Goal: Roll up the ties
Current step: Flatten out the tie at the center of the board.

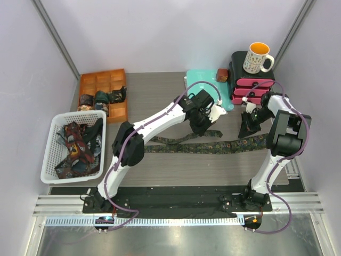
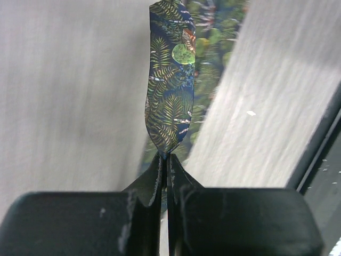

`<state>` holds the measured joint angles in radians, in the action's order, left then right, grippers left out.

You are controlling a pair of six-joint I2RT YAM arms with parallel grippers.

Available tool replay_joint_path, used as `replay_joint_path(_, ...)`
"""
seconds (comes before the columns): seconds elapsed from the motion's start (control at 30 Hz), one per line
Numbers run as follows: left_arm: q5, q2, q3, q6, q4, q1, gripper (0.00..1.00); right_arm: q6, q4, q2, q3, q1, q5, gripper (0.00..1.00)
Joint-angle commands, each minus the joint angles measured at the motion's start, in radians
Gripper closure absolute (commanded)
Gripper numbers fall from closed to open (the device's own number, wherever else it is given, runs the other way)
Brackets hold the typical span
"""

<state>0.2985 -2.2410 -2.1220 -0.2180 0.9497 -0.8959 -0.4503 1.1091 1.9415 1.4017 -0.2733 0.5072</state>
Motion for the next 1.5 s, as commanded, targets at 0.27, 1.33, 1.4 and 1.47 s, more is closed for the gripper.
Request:
replay_joint_path(0.27, -0.005, -0.019, 0.04, 0.118, -0.1, -0.075, 1.0, 0.004, -0.005, -0.052, -0.038, -0.01, -0.033, 0.88)
replay_joint_path(1.33, -0.14, -0.206, -0.055, 0.2, -0.121, -0.118, 1.0, 0.01, -0.045, 0.013, -0.132, -0.009, -0.114, 0.87)
replay_joint_path(1.4, -0.162, -0.165, -0.006, 0.204, -0.155, -0.112, 1.0, 0.005, -0.046, 0.013, -0.132, -0.009, -0.119, 0.87)
replay_joint_path(1.47, -0.163, -0.149, 0.022, 0.183, -0.17, -0.115, 1.0, 0.004, -0.046, 0.011, -0.135, -0.009, -0.119, 0.87)
